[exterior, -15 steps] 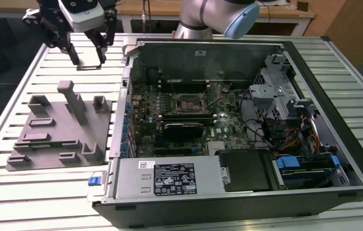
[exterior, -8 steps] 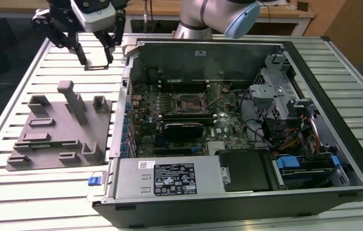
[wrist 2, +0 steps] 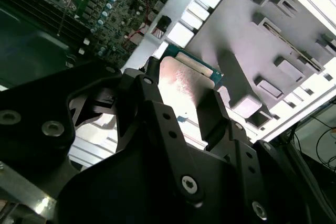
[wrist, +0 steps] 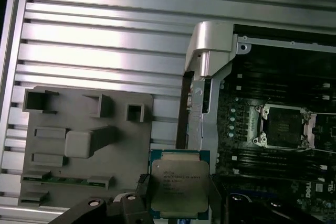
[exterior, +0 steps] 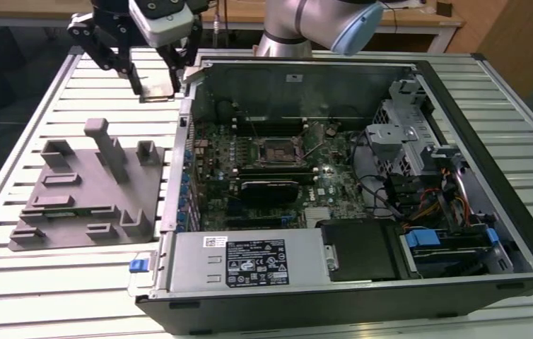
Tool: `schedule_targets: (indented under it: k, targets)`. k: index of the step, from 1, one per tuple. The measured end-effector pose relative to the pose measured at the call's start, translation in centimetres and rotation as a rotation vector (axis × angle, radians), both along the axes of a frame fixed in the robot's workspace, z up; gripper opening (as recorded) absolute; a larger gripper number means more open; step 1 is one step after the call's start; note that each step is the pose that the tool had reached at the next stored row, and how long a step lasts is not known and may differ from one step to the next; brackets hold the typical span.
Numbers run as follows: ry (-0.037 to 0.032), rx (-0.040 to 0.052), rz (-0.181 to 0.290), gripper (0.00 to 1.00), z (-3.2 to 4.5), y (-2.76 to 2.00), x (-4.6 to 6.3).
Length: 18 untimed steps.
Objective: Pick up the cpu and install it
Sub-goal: 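Pick up the cpu and move it towards the insertion slot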
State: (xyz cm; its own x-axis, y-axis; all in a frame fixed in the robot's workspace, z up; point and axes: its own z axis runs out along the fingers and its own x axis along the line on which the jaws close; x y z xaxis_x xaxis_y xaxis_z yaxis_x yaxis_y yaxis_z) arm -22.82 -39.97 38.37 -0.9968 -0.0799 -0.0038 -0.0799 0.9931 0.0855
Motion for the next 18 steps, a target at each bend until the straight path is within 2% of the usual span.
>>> schedule_targets:
  k: [8, 18]
  targets:
    - [0.0000, 0.0000, 0.004, 0.53, -0.01, 0.19, 2.1]
    - [0.0000, 0.0000, 0.010, 0.53, -0.01, 0.32, 3.7]
